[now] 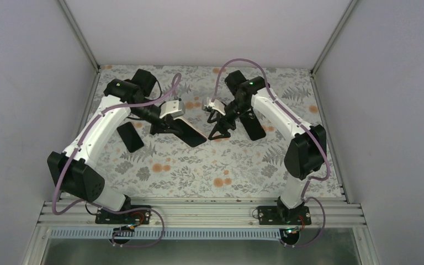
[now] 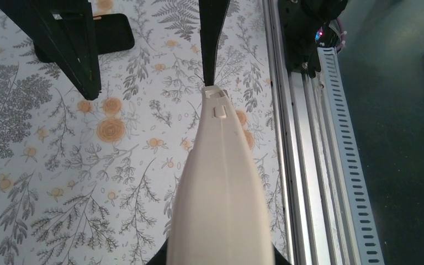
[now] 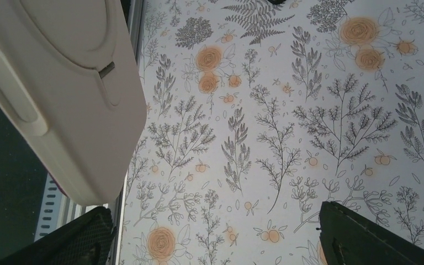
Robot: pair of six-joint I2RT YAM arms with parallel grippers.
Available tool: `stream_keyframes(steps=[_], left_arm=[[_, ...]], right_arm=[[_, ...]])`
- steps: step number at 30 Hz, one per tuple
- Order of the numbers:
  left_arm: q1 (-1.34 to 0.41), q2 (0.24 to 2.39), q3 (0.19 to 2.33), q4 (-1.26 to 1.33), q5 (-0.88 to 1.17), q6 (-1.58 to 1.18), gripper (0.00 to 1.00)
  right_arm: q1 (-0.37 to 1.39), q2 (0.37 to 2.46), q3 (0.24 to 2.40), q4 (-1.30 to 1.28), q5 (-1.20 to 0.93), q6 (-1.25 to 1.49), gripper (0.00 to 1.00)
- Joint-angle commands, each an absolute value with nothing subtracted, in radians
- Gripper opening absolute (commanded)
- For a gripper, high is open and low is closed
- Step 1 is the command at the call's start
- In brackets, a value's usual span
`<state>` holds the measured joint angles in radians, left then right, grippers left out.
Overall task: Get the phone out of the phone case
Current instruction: Remove the phone case from the phone.
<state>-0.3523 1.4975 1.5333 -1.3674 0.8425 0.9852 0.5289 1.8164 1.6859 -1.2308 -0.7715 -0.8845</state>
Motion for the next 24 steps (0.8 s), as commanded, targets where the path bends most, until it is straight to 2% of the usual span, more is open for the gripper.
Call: stream_keyframes(steps=[1, 24], left_arm=[[-0.341, 1.487, 1.578, -1.358, 0.913, 1.012, 0.02], [-0.337, 1.516, 1.598, -1.358, 0.929, 1.008, 0.02]], right_arm=[[0.538, 1.826, 1.678, -1.251, -0.813, -0.905, 0.91], [0.545, 1.865, 1.718, -1.276, -0.842, -0.928, 0.91]])
